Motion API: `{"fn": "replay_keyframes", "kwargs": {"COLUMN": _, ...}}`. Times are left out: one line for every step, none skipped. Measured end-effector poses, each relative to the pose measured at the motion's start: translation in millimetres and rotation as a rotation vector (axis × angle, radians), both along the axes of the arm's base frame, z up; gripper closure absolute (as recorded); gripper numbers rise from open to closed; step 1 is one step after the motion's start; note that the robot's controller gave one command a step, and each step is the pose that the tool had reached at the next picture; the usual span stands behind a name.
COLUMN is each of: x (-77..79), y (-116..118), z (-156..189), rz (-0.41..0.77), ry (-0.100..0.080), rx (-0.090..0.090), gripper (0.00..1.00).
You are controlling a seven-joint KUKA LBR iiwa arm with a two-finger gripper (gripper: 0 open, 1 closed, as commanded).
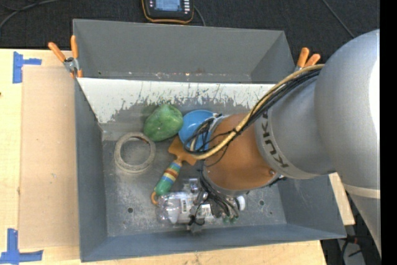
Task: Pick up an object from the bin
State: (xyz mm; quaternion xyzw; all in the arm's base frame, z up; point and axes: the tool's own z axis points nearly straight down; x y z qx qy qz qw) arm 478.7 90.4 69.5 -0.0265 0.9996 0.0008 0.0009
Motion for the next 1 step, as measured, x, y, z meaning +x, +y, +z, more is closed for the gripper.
{"fn": "replay_keyframes", "kwargs": {"x": -1.3, "y": -0.2, "z": 16.5, "rz": -0.001, "ry": 0.004, "rx": 0.0, "gripper": 1.0}}
